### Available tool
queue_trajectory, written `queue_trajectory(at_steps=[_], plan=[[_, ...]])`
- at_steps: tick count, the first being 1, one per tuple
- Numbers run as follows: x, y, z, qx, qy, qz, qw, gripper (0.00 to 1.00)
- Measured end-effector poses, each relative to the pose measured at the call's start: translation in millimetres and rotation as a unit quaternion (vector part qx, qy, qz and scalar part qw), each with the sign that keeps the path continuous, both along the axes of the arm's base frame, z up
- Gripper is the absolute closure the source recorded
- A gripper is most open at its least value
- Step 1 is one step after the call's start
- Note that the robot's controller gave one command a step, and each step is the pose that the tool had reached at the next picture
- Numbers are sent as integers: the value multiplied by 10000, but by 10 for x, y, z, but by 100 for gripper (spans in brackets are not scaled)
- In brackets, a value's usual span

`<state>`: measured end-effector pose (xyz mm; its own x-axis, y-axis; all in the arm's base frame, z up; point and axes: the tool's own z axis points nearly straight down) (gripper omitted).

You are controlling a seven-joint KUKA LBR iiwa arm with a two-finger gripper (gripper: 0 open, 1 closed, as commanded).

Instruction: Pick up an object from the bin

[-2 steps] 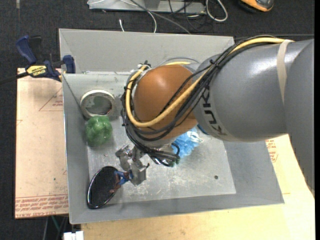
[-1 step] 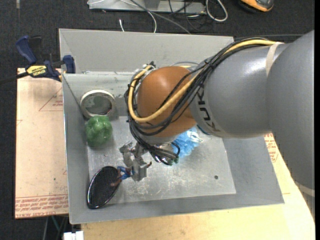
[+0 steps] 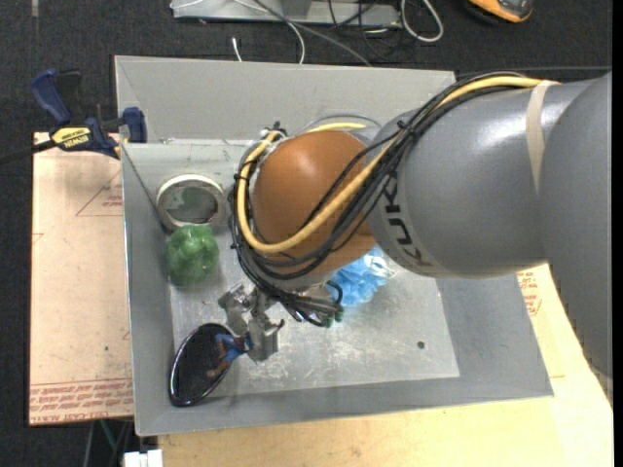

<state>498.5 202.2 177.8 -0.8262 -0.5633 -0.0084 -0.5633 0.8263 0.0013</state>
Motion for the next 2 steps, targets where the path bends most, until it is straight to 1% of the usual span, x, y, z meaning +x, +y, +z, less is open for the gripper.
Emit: queue_trajectory(at_steps=[1, 2], plan=[[122, -43, -72, -6, -5, -116, 9999, 100], [125, -8, 31, -17, 23, -462, 9989, 100]])
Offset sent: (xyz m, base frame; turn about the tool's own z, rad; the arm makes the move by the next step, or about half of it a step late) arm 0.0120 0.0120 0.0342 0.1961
